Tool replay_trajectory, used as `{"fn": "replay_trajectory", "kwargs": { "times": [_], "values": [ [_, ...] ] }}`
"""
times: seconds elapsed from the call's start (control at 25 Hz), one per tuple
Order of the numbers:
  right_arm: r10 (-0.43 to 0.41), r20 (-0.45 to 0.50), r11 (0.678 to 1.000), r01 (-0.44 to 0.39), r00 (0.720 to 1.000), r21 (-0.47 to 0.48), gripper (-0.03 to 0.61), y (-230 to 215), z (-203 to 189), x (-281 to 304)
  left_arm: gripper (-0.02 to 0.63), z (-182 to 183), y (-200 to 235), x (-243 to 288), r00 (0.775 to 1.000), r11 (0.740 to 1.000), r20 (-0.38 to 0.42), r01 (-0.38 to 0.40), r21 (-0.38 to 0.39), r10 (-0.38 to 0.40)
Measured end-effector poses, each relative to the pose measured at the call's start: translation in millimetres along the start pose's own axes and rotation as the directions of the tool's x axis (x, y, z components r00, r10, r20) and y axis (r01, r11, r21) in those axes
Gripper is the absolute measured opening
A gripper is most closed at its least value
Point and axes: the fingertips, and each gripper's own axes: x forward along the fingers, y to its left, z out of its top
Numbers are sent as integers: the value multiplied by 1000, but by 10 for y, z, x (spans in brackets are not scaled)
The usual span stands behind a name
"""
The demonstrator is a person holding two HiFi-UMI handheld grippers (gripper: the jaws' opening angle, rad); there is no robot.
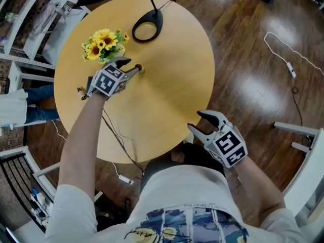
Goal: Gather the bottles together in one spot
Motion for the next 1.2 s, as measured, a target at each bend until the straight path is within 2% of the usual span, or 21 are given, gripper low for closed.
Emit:
{"fn": "replay_trajectory", "kwargs": {
  "times": [0.08, 0.2, 0.32, 0.4, 0.56, 0.72, 0.88, 1.0, 1.12, 1.2],
  "values": [
    [7, 4, 1000, -7, 1000, -13, 222, 24, 53, 21, 183, 4, 51, -217, 999, 999, 31, -41, -23, 41],
    [22, 14, 999, -22, 1000, -35, 222, 112, 147, 70, 183, -32, 96, -653, 988, 988, 99, -108, -110, 120],
    [51, 29, 996, -49, 998, -78, 222, 244, 273, 148, 183, -189, 49, -1145, 965, 955, 150, -177, -239, 216],
    [82, 27, 991, -79, 996, -105, 222, 389, 396, 236, 183, -392, -5, -1533, 939, 907, 174, -218, -360, 295],
    [128, 29, 981, -122, 991, -149, 222, 775, 676, 443, 183, -937, -255, -2199, 891, 778, 180, -248, -577, 418],
    [170, 24, 973, -164, 985, -161, 222, 1162, 818, 609, 183, -1436, -731, -2620, 875, 691, 159, -236, -683, 457],
    [204, 1, 963, -200, 979, -178, 222, 1456, 922, 699, 183, -1682, -1081, -3145, 837, 580, 161, -211, -787, 522],
    [217, -11, 957, -215, 976, -195, 222, 1577, 965, 727, 183, -1801, -1369, -3488, 809, 528, 113, -263, -808, 576],
    [213, -10, 954, -210, 977, -213, 222, 1639, 1010, 669, 183, -1895, -1718, -3718, 786, 495, 69, -316, -809, 615],
    [213, 4, 953, -207, 977, -220, 222, 1661, 1062, 615, 184, -1974, -1903, -3782, 781, 477, 36, -343, -810, 623]
  ]
}}
